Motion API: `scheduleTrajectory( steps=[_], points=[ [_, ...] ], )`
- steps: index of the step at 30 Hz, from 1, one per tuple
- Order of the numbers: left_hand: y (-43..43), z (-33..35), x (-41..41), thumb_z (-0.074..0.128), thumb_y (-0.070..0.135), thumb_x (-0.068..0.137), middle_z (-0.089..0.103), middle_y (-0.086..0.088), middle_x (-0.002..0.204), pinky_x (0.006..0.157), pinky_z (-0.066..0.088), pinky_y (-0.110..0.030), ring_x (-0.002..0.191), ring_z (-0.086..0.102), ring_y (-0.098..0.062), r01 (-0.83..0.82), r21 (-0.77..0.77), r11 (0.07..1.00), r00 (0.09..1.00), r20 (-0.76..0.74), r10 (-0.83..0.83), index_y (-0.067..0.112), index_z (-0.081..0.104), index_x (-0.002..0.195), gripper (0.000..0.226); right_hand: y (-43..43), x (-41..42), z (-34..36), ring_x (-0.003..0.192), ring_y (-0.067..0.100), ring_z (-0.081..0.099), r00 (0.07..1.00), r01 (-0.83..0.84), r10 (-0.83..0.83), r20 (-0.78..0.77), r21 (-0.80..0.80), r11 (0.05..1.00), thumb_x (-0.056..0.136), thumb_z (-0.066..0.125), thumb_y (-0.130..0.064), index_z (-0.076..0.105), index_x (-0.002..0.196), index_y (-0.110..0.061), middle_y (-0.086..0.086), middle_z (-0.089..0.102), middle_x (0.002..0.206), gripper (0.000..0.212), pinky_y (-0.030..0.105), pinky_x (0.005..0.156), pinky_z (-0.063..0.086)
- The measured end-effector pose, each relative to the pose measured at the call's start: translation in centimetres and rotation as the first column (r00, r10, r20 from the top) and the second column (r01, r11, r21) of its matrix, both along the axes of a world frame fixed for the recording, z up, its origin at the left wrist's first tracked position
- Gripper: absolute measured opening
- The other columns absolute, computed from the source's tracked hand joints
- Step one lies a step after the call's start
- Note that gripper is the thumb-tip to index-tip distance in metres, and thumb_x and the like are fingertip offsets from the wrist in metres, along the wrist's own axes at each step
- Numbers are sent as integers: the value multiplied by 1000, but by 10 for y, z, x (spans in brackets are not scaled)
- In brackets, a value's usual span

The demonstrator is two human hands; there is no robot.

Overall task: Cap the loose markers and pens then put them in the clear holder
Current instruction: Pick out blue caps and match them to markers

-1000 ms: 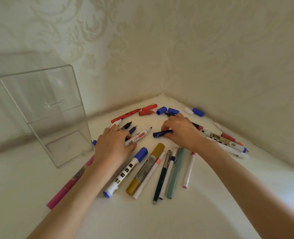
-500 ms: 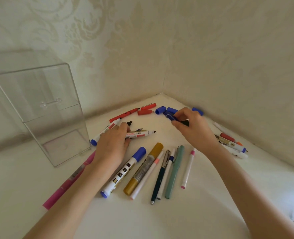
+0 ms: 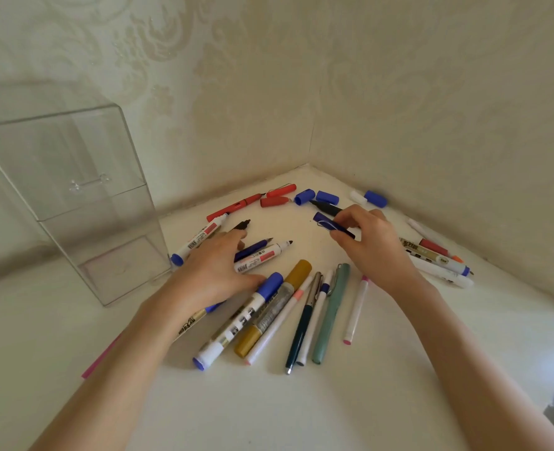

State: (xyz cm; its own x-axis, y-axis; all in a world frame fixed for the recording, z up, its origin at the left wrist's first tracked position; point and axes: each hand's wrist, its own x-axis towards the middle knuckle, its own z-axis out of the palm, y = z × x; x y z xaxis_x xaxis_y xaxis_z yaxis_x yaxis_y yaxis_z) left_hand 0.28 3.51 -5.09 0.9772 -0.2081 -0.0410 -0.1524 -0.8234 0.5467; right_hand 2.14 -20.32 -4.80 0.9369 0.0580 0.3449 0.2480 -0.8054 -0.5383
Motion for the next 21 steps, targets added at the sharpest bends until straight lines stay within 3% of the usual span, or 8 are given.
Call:
scheduleTrajectory(
  steps=[2, 5, 9, 13, 15, 17, 19, 21],
  points=[
    [-3, 0, 0, 57, 53, 79, 54, 3, 127, 85, 41, -24, 102, 49, -6, -40, -35, 999, 998, 48, 41, 21, 41, 134, 66, 0, 0, 0, 96, 9, 44, 1000, 1, -1, 11, -6, 1000, 89, 59, -21, 59, 106, -18, -13, 53, 91, 17, 14, 68, 31],
    [-4, 0, 3, 51, 38, 89, 62, -1, 114, 76, 38, -20, 87, 49, -4, -116, -10, 993, 981, 153, 116, 16, 55, 122, 40, 0, 0, 0, 97, 9, 43, 1000, 5, -5, 11, -4, 1000, 89, 59, -22, 59, 106, -19, -11, 54, 93, 17, 8, 66, 27],
    [-3, 0, 5, 55, 36, 88, 63, 5, 98, 76, 43, -23, 85, 52, -7, -127, 11, 992, 981, 151, 124, 18, 62, 107, 27, 4, -1, -3, 97, 8, 43, 1000, -5, 5, -1, -30, 1000, 89, 59, -23, 59, 107, -19, -11, 55, 94, 19, 15, 68, 30],
    [-4, -2, 4, 59, 23, 87, 53, 16, 80, 61, 34, -10, 77, 50, -2, -131, -109, 985, 975, 167, 148, 22, 60, 93, 6, 11, -1, -5, 96, 6, 42, 1000, -27, 27, -6, -46, 999, 87, 61, -26, 60, 107, -21, -15, 50, 93, 20, 19, 74, 31],
    [-6, -3, 2, 60, 22, 87, 55, 14, 84, 62, 37, -12, 76, 51, -1, -129, -116, 985, 979, 144, 145, 23, 58, 98, 12, 12, 0, -6, 96, 4, 41, 999, -35, 35, -10, -47, 998, 87, 61, -27, 59, 106, -25, -17, 48, 92, 20, 14, 70, 31],
    [-9, -4, 1, 60, 26, 86, 59, 9, 95, 72, 44, -21, 83, 55, -6, -111, -22, 994, 987, 118, 113, 22, 57, 110, 24, 12, 0, -7, 96, 3, 41, 999, -39, 39, -5, -45, 998, 87, 62, -28, 58, 106, -26, -17, 48, 91, 19, 8, 68, 28],
    [-10, -4, 2, 58, 30, 87, 62, 5, 105, 82, 45, -28, 93, 56, -12, -92, 108, 990, 985, 158, 74, 22, 59, 115, 29, 13, 0, -7, 96, 3, 41, 999, -45, 45, 0, -50, 998, 87, 62, -27, 58, 106, -26, -19, 47, 90, 19, 6, 68, 26],
    [-11, -3, 0, 54, 28, 89, 62, 4, 102, 80, 43, -26, 92, 55, -12, -91, 71, 993, 966, 250, 71, 22, 61, 113, 25, 13, -2, -6, 93, 0, 42, 998, -65, 65, -3, -21, 998, 87, 62, -26, 59, 105, -27, -25, 46, 85, 18, 6, 68, 28]
  ],
)
